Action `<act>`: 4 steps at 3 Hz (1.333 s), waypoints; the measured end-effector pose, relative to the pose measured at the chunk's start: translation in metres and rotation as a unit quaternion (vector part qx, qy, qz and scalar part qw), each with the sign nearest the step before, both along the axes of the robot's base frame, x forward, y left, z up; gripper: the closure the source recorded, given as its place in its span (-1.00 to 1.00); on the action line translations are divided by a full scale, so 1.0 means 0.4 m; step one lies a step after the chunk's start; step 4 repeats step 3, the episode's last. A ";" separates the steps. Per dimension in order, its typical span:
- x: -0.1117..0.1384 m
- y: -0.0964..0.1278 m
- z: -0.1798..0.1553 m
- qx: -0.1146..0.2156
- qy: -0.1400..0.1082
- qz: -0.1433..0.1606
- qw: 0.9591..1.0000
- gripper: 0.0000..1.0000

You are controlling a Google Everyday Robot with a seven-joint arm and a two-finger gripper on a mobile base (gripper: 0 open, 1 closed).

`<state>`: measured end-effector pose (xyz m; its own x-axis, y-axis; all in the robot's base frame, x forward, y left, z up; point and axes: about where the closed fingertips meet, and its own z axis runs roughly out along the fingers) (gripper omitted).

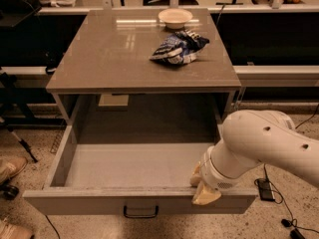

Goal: Open top drawer

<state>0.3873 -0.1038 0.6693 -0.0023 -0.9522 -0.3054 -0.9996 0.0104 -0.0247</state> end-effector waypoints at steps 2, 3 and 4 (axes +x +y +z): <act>0.028 -0.026 0.032 0.004 -0.014 -0.001 1.000 -1.00; 0.071 -0.089 0.118 0.011 -0.052 -0.017 0.998 -1.00; 0.071 -0.089 0.118 0.011 -0.052 -0.017 0.998 -1.00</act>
Offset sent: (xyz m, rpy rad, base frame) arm 0.0300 -0.0271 0.0307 0.0262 -0.0688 -0.0118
